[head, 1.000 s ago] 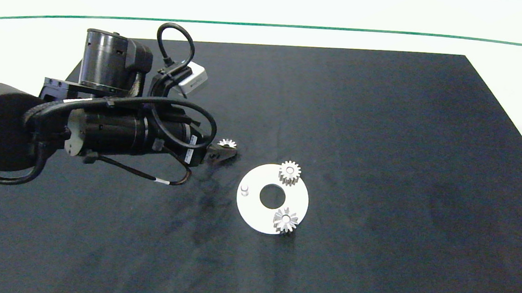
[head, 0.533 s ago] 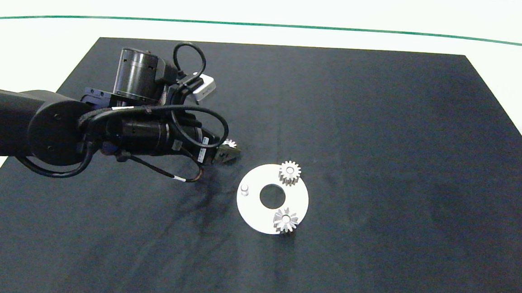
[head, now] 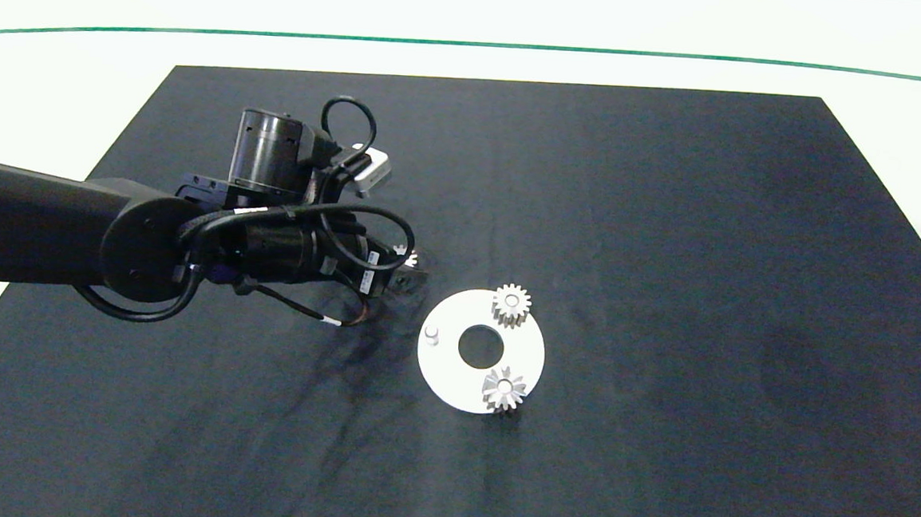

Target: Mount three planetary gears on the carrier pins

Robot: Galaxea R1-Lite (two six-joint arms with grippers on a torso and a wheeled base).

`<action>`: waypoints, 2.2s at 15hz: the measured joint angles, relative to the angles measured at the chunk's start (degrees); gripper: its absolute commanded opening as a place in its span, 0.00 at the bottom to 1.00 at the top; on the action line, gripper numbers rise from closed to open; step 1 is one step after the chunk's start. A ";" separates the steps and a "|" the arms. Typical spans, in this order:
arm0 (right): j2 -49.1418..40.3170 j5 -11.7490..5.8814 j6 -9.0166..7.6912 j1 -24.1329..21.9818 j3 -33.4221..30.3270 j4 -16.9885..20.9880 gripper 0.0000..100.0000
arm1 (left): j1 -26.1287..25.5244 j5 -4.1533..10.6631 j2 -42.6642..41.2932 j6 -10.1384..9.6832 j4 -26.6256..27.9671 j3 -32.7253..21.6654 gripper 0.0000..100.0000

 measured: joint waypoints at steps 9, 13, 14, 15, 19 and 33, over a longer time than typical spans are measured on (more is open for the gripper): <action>-0.55 0.00 0.00 0.02 0.74 0.00 1.00 | -0.61 0.77 0.90 0.09 -1.50 0.28 0.99; -0.26 0.05 -0.02 0.02 1.55 -0.15 1.00 | -1.19 1.23 1.34 0.17 -1.96 0.22 0.92; -0.02 0.09 -0.02 0.07 1.73 -0.28 1.00 | -1.27 1.23 1.40 0.16 -1.96 0.24 0.90; 0.41 0.33 0.00 0.11 1.85 -0.34 1.00 | -1.24 1.27 1.43 0.13 -1.96 0.33 0.87; 2.84 1.02 0.20 0.18 2.07 -0.74 1.00 | -1.16 1.32 1.43 0.16 -1.99 0.61 0.80; 20.35 0.50 0.17 6.69 2.51 -9.74 1.00 | -0.76 1.62 1.38 0.80 -3.15 2.04 0.51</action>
